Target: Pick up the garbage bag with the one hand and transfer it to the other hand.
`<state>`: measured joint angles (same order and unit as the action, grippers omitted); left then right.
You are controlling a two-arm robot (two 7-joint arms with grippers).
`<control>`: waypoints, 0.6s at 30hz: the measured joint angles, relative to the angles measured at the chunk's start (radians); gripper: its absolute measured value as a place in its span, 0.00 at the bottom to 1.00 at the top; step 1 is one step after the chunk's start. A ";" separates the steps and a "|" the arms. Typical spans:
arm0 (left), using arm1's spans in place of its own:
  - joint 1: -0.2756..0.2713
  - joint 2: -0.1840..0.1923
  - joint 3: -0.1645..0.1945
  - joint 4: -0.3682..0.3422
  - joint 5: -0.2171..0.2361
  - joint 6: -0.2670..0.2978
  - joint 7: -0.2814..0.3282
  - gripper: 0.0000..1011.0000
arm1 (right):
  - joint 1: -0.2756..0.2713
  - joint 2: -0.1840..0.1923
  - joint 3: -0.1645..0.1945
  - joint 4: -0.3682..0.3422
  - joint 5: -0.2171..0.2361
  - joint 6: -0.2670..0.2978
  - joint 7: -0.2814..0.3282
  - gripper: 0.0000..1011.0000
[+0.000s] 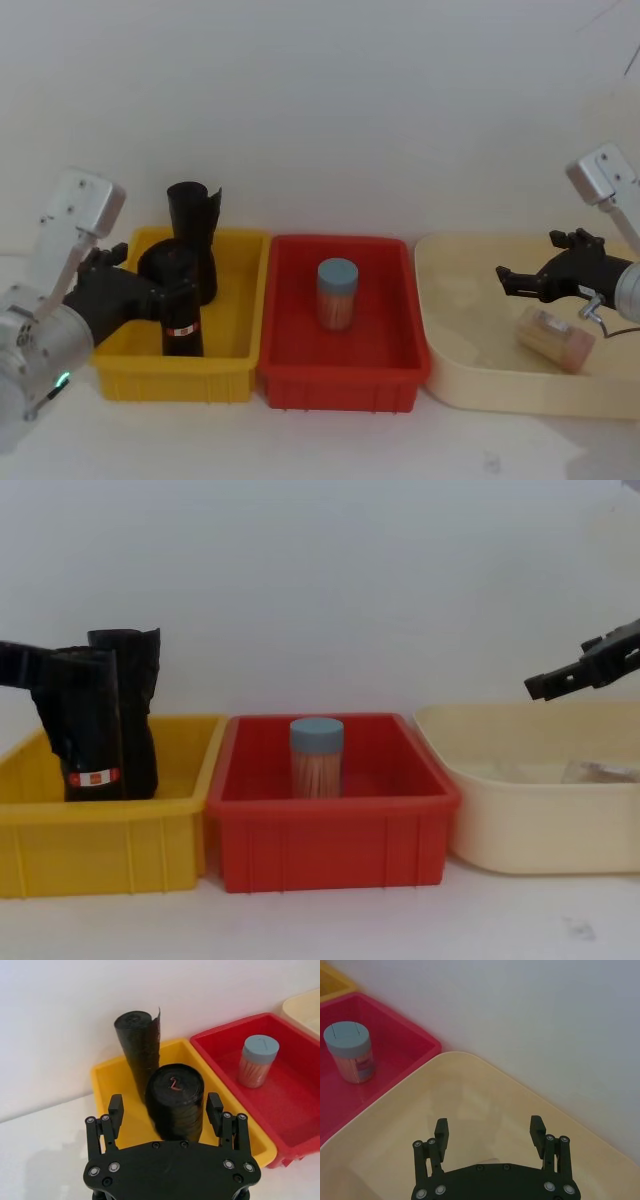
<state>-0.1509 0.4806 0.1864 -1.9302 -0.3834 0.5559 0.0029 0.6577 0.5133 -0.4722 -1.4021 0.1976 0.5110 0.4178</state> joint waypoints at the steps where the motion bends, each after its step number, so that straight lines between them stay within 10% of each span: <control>1: -0.007 -0.005 0.000 0.007 -0.006 0.003 -0.004 0.99 | 0.000 0.000 0.000 0.000 0.000 0.000 0.000 0.99; 18: -0.099 -0.069 0.013 0.103 -0.063 0.087 -0.050 0.97 | 0.000 0.000 0.000 0.000 0.000 0.000 0.000 0.99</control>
<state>-0.2502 0.4115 0.1991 -1.8271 -0.4469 0.6430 -0.0471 0.6578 0.5133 -0.4721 -1.4021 0.1976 0.5110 0.4178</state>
